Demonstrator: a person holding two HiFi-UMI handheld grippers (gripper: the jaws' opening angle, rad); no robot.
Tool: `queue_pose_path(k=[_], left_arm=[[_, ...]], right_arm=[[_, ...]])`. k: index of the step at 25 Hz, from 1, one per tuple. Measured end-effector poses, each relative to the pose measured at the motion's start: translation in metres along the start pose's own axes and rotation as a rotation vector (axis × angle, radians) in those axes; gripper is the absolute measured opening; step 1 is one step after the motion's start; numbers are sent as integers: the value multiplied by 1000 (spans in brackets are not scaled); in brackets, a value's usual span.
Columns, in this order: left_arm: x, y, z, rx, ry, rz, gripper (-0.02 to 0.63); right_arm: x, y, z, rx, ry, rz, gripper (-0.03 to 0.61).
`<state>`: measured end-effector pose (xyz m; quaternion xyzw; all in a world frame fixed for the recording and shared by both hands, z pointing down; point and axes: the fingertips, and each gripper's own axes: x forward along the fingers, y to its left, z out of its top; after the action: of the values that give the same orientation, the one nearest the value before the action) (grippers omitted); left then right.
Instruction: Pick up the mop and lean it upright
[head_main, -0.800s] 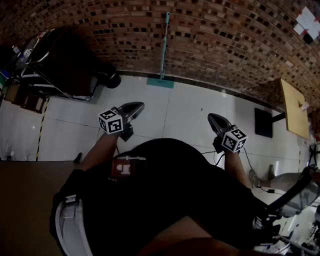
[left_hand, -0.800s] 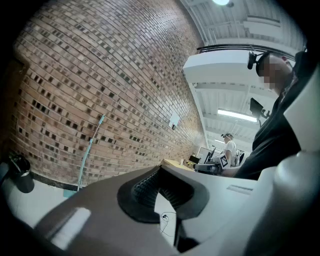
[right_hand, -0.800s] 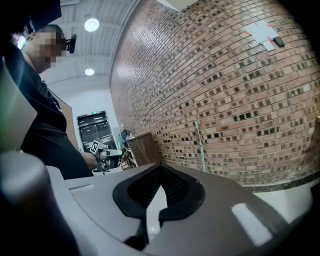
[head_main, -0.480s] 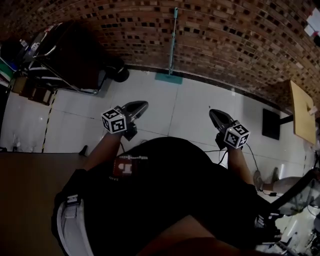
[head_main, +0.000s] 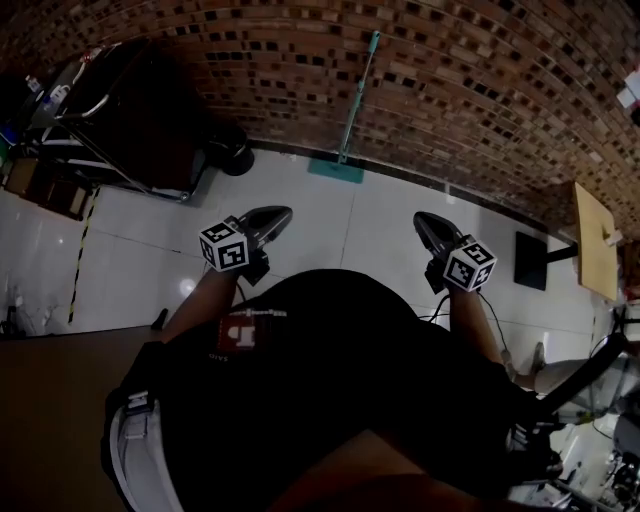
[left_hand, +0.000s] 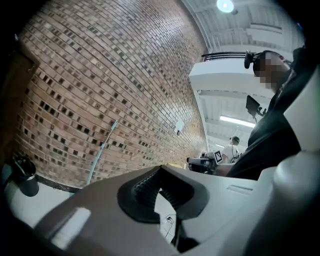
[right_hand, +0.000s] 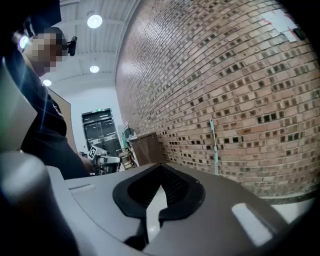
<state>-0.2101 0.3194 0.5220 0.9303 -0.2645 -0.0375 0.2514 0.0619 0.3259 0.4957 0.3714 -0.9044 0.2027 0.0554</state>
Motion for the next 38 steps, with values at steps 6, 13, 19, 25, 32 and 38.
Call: queue_pose_path(k=[6,13,19,25,32,38], left_arm=[[-29,79,39,6,27,-11,0],[-24,124,60,-19,12,-2,0],[8,140,64,-16,14,36,0],[71,147,85,10,-28,131,0],[166,137,102,27,-41,157,0],[217,142,112,43,-10,151,0]], right_arm=[[69,1,34,20,-37,-62,14],[112,-17,43,39,-13,-69,14],[134,-62,53,43,0,-23,14],[143,-137,78,1,21,68,14],[140,-215,105,-31,48,148,14],[138,-258,116,-25,46,154,14]])
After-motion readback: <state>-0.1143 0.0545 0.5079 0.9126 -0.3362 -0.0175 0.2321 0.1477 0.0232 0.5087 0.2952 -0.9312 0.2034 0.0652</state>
